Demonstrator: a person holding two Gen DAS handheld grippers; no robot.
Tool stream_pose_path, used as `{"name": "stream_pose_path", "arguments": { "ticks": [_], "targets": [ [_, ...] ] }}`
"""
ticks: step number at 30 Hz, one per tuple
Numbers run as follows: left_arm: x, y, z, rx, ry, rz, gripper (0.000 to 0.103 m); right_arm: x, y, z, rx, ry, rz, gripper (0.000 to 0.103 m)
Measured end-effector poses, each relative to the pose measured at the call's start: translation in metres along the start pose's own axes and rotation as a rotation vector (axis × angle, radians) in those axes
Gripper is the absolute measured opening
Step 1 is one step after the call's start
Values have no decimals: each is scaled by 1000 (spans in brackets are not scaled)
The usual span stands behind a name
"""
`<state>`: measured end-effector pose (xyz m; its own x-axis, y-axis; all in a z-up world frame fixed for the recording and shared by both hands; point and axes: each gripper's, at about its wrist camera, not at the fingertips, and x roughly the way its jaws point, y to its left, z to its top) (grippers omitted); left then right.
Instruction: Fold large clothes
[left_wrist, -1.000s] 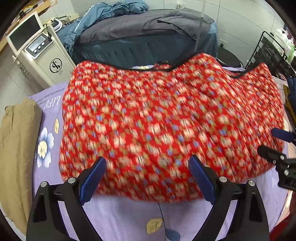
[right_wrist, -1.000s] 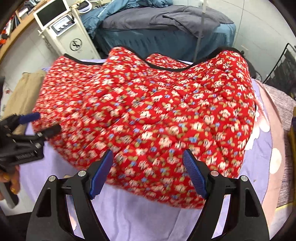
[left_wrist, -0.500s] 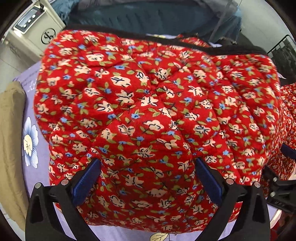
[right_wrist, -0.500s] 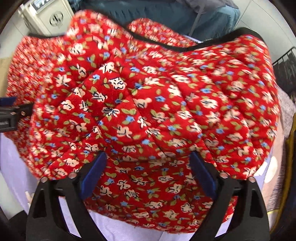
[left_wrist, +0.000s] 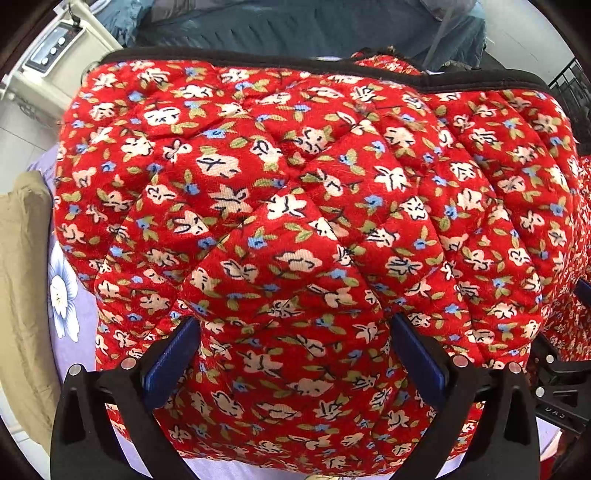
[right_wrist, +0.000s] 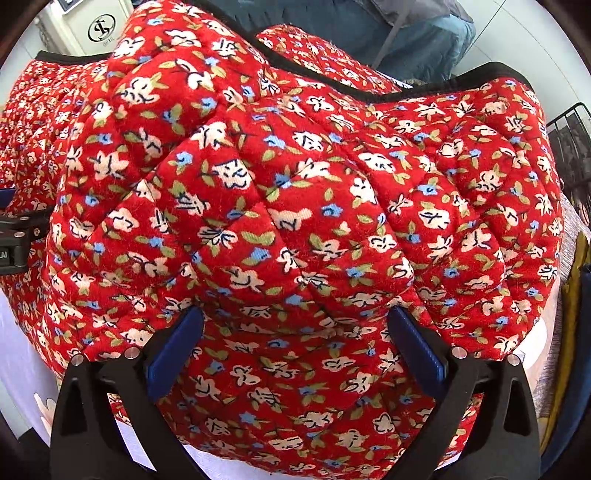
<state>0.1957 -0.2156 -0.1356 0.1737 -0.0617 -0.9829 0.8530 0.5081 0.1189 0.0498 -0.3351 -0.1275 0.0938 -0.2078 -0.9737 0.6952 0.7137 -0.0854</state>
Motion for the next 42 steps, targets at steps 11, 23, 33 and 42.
{"name": "stream_pose_path", "arguments": {
  "ticks": [11,23,33,42],
  "targets": [
    [-53,-6,-40,22,-221,5,97,-89,-47,-80,92,-380,94,97],
    [-82,49,-110,-154,-241,-32,97,-44,-199,-124,430,-271,541,97],
    [-95,51,-154,-172,-191,-15,97,46,-200,-99,492,-113,872,97],
    [-104,52,-159,-269,-188,-120,97,67,-181,-68,456,-65,907,98]
  ]
}}
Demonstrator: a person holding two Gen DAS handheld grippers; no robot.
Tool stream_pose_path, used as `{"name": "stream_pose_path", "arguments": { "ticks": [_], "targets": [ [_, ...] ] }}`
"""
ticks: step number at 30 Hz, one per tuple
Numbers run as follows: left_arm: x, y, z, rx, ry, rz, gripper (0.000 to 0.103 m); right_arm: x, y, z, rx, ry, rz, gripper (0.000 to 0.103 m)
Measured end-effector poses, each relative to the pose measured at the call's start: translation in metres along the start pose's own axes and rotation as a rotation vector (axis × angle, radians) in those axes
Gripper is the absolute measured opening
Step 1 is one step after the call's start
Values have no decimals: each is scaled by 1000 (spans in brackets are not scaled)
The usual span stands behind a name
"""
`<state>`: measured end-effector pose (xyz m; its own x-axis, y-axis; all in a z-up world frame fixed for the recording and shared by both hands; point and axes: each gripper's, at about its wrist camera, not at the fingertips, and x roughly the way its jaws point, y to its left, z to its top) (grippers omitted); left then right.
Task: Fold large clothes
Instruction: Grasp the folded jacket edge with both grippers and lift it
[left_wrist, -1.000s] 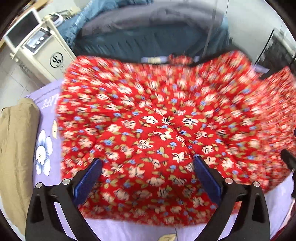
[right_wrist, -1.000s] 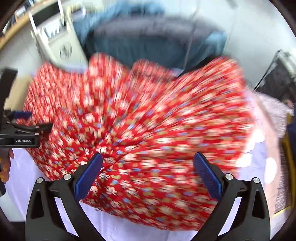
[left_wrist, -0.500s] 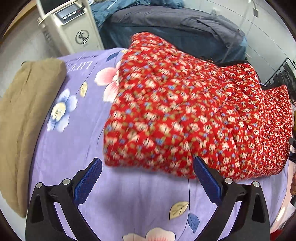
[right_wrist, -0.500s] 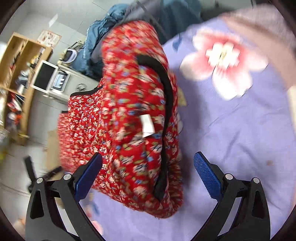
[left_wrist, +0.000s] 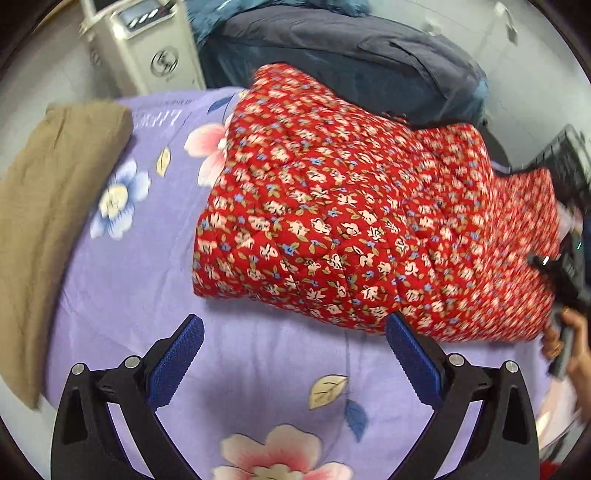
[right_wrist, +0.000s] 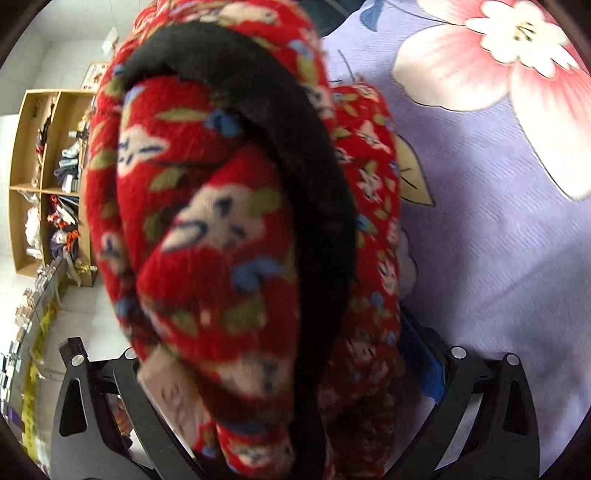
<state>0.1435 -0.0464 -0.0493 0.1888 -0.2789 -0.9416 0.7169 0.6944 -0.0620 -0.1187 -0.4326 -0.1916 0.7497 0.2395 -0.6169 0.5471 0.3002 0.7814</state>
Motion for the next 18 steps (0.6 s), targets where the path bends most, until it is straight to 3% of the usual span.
{"name": "stream_pose_path", "arguments": {
  "ticks": [3,8,13,15,18],
  "targets": [
    [6,16,-2,-91,29,-65,97,-1,2,1,5,7,-13,97],
    [12,50,15,-121,21,-107,97,-5,4,-7,44,-6,-39,97],
    [26,103,59,-184,7,-299,97,-13,1,-17,55,-7,-57,97],
    [33,108,74,-157,11,-326,97,-10,6,-19,64,-9,-68,97],
    [60,102,96,-35,59,-366,97,-28,6,-27,84,-19,-68,97]
  ]
}}
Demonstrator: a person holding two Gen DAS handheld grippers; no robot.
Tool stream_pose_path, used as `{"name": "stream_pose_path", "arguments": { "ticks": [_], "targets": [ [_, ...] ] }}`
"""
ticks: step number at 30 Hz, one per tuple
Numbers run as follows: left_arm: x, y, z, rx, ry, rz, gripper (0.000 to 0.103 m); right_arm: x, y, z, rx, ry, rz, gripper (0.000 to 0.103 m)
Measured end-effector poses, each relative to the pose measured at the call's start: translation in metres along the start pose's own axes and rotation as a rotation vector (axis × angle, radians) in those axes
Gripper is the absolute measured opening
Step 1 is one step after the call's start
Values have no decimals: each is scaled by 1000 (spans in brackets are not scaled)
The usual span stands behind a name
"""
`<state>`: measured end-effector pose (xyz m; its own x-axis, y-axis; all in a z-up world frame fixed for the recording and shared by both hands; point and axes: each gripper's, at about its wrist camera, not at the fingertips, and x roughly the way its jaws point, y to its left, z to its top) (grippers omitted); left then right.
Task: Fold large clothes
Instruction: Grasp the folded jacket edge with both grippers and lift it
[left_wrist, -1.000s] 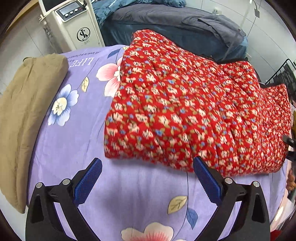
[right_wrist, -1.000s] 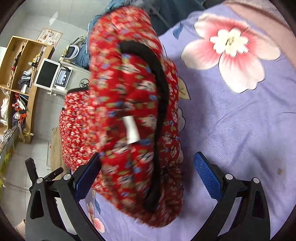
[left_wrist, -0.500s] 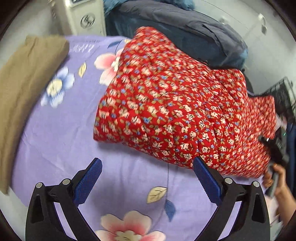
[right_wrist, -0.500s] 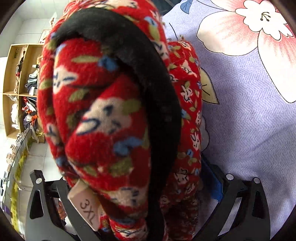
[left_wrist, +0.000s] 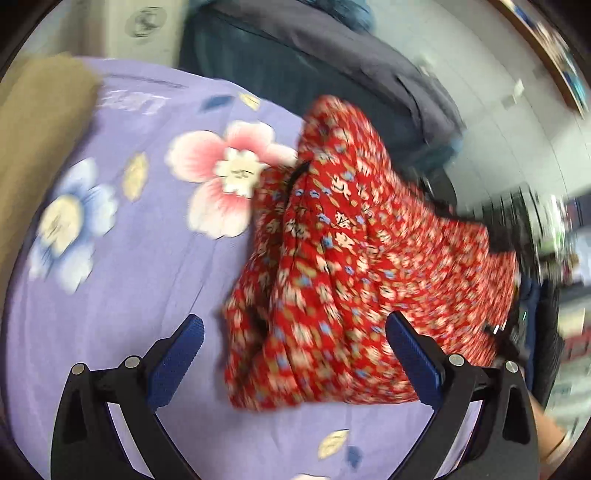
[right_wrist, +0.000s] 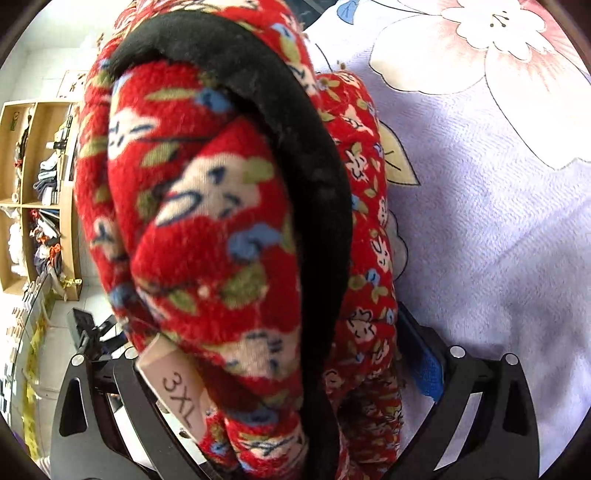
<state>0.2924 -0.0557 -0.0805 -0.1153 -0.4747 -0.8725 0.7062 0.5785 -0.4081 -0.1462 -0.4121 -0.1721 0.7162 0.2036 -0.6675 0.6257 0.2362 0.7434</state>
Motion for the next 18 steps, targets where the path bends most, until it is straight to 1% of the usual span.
{"name": "stream_pose_path", "arguments": {
  "ticks": [1,2,3,4,6,9,13,16,18],
  "targets": [
    [15,0,6,43,39,-18,97,2,5,-5,3,-2,-2,97],
    [26,1,11,63,64,-34,97,1,5,-7,6,-3,-7,97],
    [35,3,14,77,85,-52,97,1,6,-8,13,-4,-15,97],
    [48,4,19,89,110,-87,97,1,8,-11,19,-6,-21,97],
    [60,8,25,98,129,-136,98,1,11,-13,29,-10,-33,97],
    [74,15,32,117,154,-194,98,-1,14,-18,44,-24,-41,97],
    [91,31,38,94,216,-304,98,-8,12,-25,53,-33,-46,97],
    [97,38,38,96,235,-355,98,-9,7,-31,65,-28,-40,97],
    [97,41,37,100,244,-375,98,-10,3,-34,67,-24,-37,97]
  ]
}}
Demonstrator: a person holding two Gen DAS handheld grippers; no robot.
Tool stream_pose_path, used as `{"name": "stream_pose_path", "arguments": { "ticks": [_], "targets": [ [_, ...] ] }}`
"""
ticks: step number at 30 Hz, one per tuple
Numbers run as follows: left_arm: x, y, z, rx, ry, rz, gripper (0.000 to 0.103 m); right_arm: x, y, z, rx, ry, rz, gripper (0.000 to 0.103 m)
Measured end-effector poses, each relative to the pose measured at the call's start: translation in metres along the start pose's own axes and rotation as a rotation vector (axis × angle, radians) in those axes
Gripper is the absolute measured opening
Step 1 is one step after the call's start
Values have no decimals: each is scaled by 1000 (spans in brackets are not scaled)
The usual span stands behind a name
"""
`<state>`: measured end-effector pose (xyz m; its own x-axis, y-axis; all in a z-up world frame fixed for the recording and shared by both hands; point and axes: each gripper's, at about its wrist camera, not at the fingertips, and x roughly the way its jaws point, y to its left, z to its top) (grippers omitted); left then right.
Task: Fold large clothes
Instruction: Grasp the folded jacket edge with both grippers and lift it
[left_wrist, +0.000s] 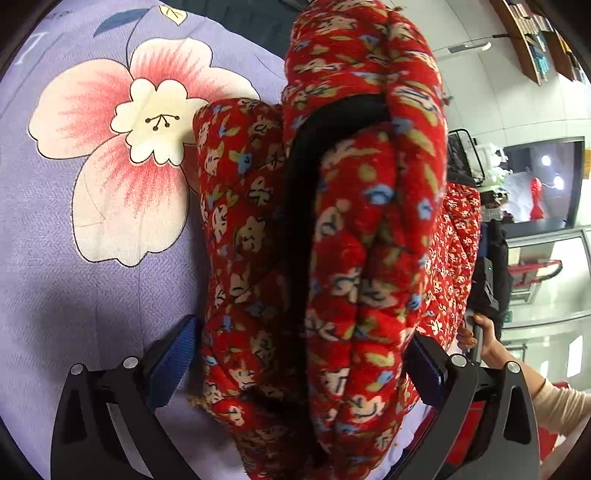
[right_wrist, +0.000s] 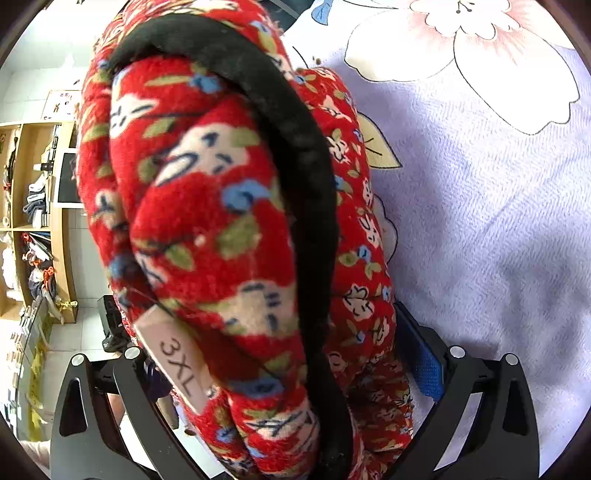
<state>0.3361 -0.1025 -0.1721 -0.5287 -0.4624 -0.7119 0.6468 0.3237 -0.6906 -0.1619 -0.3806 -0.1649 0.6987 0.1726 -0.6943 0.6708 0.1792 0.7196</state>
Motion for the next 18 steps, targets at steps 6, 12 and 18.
{"name": "stream_pose_path", "arguments": {
  "ticks": [6,12,18],
  "targets": [
    [10,0,9,34,-1,-19,99,-4,-9,-3,-1,10,0,97],
    [20,-14,20,37,-8,6,99,-1,-13,8,-12,37,10,98],
    [30,-22,25,36,-5,18,99,3,-13,14,-35,33,9,98]
  ]
}}
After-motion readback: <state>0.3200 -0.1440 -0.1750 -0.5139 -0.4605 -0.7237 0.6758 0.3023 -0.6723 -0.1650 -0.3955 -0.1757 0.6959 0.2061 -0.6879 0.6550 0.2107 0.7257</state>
